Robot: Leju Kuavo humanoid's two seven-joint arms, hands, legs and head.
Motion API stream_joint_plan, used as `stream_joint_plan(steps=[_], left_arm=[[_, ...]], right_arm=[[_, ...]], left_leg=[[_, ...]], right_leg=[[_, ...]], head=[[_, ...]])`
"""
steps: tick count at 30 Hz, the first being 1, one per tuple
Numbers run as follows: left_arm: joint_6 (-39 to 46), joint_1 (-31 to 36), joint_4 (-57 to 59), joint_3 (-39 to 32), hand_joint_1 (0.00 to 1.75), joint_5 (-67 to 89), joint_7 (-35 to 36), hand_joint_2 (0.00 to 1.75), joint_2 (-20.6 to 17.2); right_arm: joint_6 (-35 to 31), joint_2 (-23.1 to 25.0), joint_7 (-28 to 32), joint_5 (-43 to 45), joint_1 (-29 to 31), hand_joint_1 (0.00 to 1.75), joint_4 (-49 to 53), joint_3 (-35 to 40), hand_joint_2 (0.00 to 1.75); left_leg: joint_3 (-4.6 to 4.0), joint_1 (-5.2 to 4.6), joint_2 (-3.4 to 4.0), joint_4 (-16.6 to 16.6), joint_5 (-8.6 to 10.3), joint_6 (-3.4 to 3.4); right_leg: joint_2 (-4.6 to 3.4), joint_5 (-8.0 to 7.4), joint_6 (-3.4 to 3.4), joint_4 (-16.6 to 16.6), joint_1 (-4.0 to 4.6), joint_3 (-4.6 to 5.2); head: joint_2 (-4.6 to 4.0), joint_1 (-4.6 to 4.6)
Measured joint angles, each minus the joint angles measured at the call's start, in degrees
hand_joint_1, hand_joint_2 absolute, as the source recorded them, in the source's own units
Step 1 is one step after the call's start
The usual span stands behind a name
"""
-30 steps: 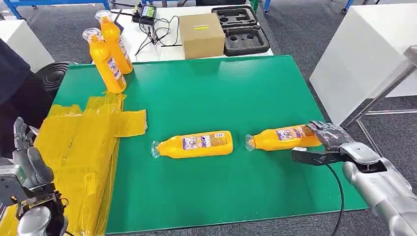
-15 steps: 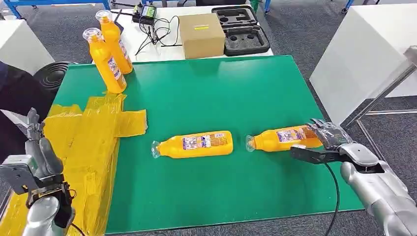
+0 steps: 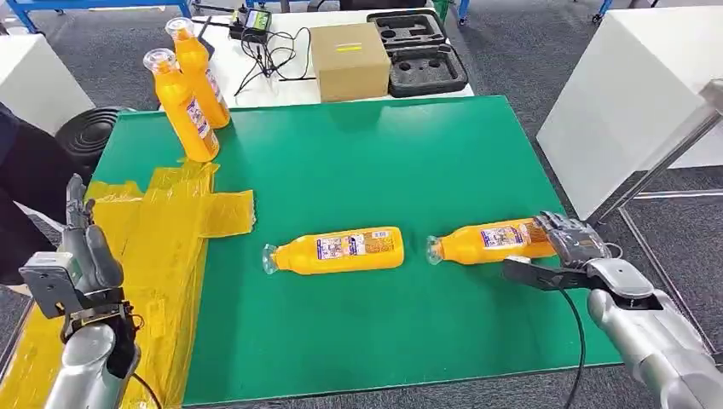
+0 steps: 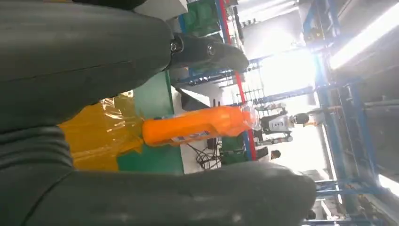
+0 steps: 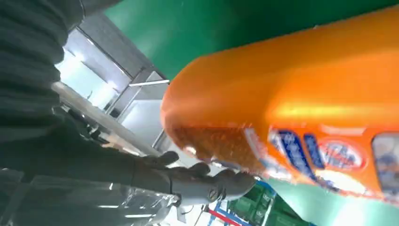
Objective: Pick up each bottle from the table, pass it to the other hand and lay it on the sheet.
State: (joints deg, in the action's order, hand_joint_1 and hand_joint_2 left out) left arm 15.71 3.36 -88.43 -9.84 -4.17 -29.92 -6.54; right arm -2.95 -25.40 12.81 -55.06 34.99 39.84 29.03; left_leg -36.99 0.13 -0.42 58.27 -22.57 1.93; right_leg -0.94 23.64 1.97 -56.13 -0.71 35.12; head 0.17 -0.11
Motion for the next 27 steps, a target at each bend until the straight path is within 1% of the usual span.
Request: stream_joint_plan(steps=[5,10,16,27], left_arm=[[-0.1,0.4,0.6,0.5,0.0,0.0,-0.1,0.0,0.0],[0.1,0.4,0.6,0.6,0.0,0.0,-0.6,0.0,0.0],[0.2,0.7,1.0,0.7,0.0,-0.1,-0.7,0.0,-0.1],[0.2,1.2,1.6,0.7,0.0,-0.6,-0.8,0.0,-0.6]], right_arm=[[-0.3,0.5,-0.1,-0.2,-0.3,0.0,-1.1,-0.5,1.75],[-3.3,2.0,-0.1,-1.3,0.2,0.0,-3.5,-1.4,1.75],[-5.2,3.9,-0.3,-2.1,0.8,0.0,-5.2,-3.1,1.75],[-5.6,5.5,0.1,-2.4,0.8,0.0,-5.9,-4.7,1.75]], left_leg=[[0.01,-0.01,0.0,0.0,0.0,0.0],[0.0,0.0,0.0,0.0,0.0,0.0],[0.01,0.0,0.0,0.0,0.01,0.0],[0.0,0.0,0.01,0.0,0.0,0.0]], right_leg=[[0.0,0.0,0.0,0.0,-0.01,-0.02],[0.0,0.0,0.0,0.0,0.0,-0.04],[0.0,0.0,0.0,0.0,0.01,-0.03],[0.0,0.0,0.0,0.0,0.0,-0.02]], head=[[0.0,0.0],[0.0,0.0],[0.0,0.0],[0.0,0.0]])
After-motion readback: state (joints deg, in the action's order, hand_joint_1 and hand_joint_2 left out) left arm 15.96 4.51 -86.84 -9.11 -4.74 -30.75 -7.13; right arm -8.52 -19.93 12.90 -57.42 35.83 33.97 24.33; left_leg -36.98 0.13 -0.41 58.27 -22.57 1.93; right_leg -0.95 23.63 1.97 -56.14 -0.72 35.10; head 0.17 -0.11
